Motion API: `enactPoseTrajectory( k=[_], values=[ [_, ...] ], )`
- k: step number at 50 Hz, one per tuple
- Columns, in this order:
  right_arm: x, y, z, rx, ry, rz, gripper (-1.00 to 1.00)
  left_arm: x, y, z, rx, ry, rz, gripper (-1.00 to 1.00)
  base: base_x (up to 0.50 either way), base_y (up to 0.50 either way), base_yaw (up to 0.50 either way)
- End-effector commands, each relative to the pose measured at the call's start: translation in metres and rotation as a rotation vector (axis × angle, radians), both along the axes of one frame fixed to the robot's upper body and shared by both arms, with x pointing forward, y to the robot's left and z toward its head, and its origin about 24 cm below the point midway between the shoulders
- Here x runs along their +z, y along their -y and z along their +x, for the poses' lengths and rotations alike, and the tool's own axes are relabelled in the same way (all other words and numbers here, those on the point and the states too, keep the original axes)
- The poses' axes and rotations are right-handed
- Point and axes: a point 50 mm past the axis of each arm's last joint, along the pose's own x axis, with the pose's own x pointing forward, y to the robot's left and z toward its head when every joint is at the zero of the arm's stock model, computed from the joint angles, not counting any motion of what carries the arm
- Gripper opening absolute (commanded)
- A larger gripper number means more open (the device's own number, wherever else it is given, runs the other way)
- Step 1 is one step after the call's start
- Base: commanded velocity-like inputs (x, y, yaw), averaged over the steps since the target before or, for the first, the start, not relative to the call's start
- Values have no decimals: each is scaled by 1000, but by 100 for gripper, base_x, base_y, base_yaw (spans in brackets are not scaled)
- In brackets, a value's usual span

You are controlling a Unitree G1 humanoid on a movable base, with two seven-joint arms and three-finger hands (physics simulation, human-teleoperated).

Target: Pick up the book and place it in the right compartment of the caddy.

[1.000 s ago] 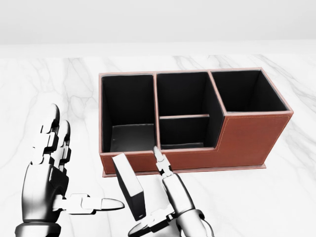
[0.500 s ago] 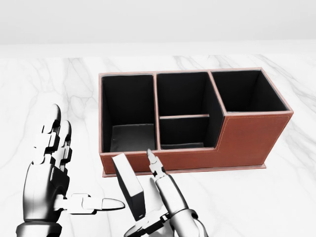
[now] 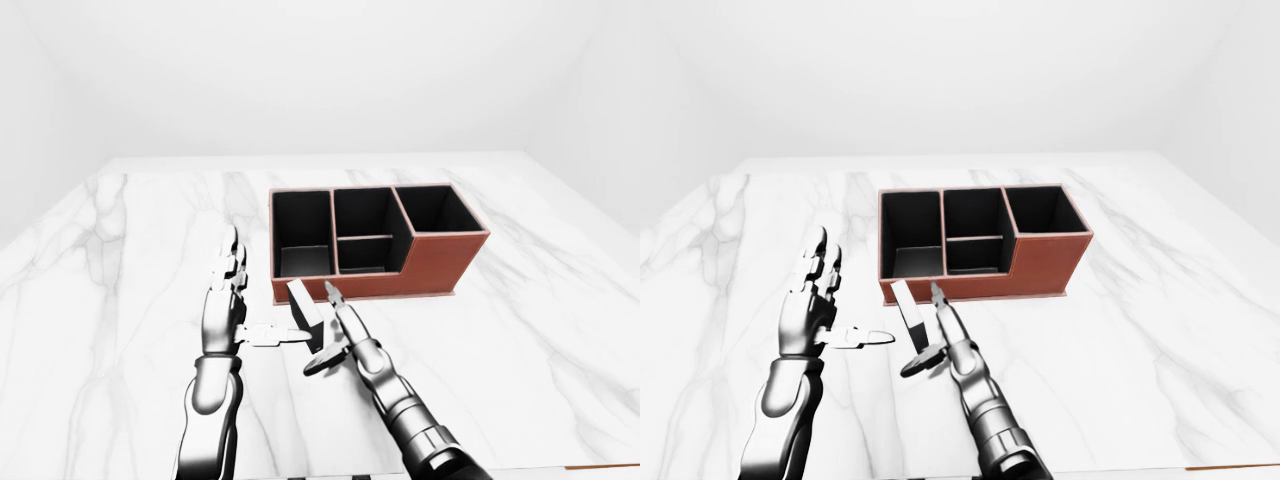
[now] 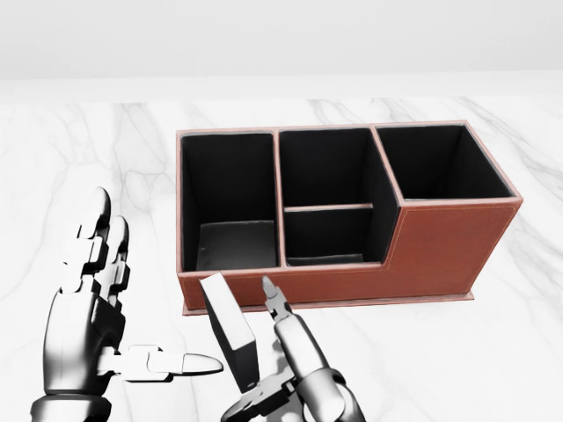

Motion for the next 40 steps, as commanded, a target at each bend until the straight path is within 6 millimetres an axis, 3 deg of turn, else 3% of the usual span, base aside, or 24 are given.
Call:
enactPoseTrajectory(
  k=[1,19,20,21,40],
  values=[
    [0,-5,5,3,-8,-11,100,-1,0,0,-1,-7,0,100,0,0,0],
    [-3,-13,10,21,-44,-39,100,-7,1,1,-5,-32,0,100,0,0,0],
    [-5,-13,9,26,-57,-36,-74,-8,1,1,-5,-34,-1,100,0,0,1],
    [-5,-13,9,25,-59,-37,-100,-5,1,0,-5,-22,-1,100,1,0,1],
    [-6,-12,11,20,-73,-36,-100,-5,1,1,-8,-21,-2,100,0,0,0]
  ],
)
